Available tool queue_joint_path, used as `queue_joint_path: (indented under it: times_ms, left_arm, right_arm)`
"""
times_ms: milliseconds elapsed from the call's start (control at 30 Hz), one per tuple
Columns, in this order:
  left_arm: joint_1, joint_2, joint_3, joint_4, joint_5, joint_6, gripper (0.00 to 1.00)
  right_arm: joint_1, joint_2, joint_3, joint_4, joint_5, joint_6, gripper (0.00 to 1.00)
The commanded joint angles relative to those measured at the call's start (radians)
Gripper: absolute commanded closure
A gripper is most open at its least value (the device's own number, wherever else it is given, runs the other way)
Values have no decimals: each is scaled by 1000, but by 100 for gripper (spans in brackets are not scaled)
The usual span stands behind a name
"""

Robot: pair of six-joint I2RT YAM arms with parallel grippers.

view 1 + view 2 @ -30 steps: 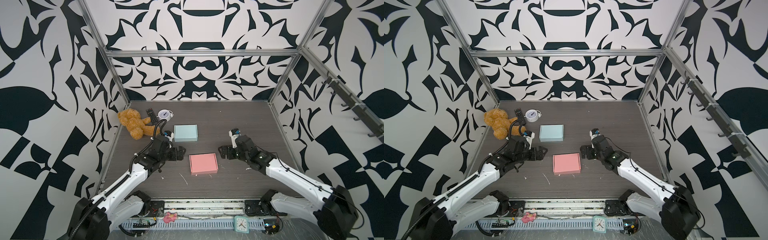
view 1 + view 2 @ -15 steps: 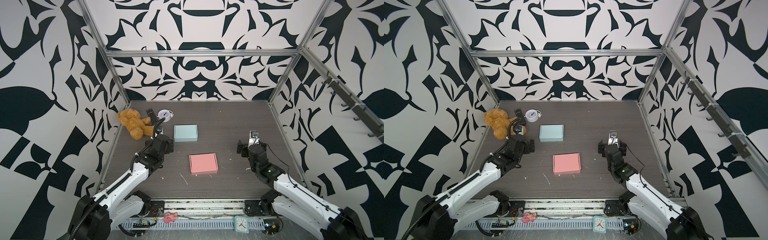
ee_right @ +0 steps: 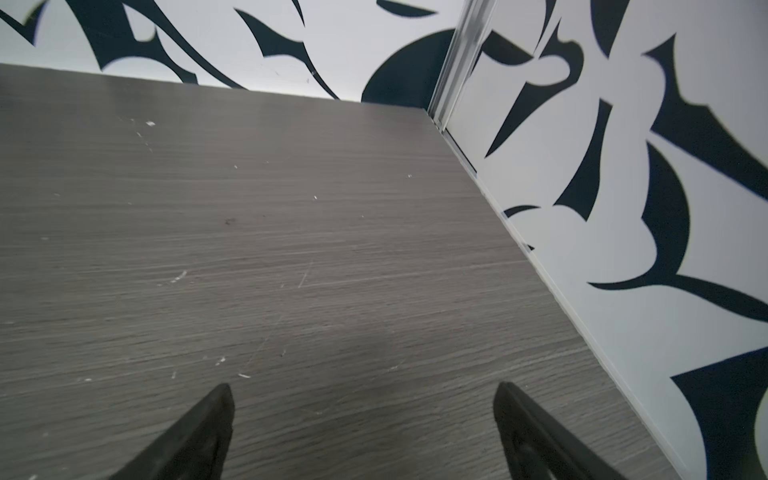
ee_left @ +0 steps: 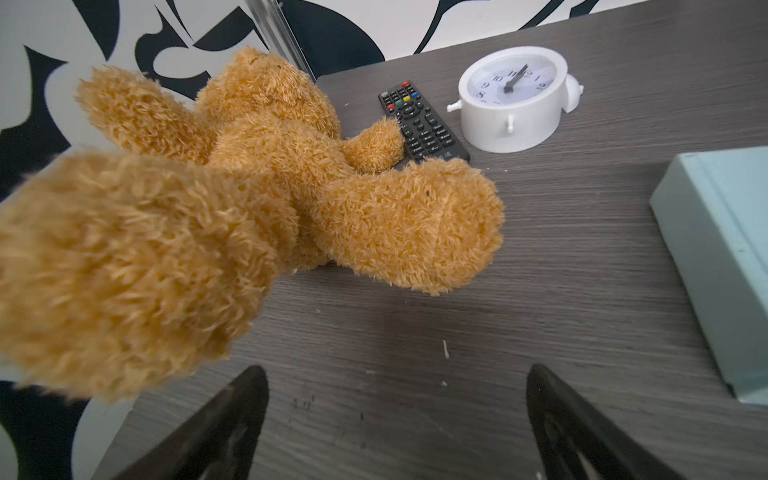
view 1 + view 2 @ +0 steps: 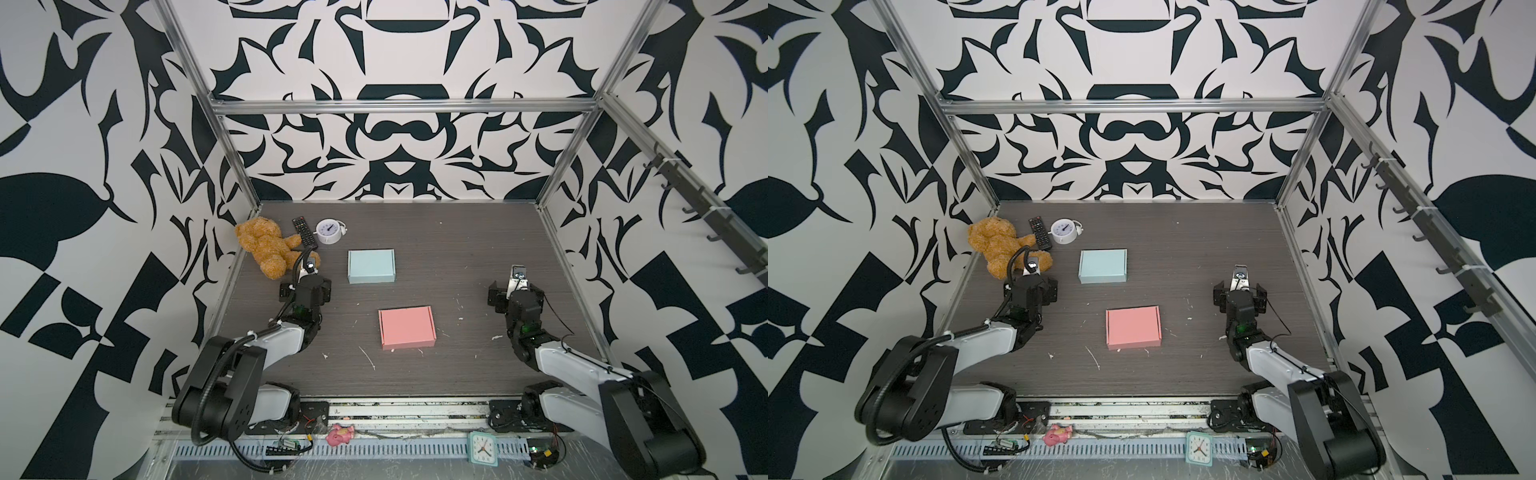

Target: Fold the paper box

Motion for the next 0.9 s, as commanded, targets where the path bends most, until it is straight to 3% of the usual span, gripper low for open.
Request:
queue_joint_path:
  times_ms: [0, 133, 233, 367, 433, 533, 867]
  left_arm:
    - [34, 43, 12, 191, 114, 29, 1]
    - [85, 131, -1, 323, 196, 27, 1]
    - [113, 103, 27, 201, 255, -14, 1]
    - [193, 160, 1, 296, 355, -71, 1]
    - [195, 169, -10, 332, 351, -66, 1]
    - [194, 154, -3, 294, 347, -79, 1]
    - [194, 171, 1, 309, 345, -74, 1]
  right_arm:
    - [-49, 52, -1, 214, -90, 8, 0]
    - [-79, 171, 20, 308, -145, 37, 1]
    - [-86, 250, 22, 383, -167, 35, 0]
    - [-90, 317, 40, 400, -176, 37, 1]
    - [-90, 362, 42, 455, -175, 34, 0]
    - [-89, 338, 82, 341, -156, 45, 0]
    - [-90, 344, 102, 317, -146, 46, 0]
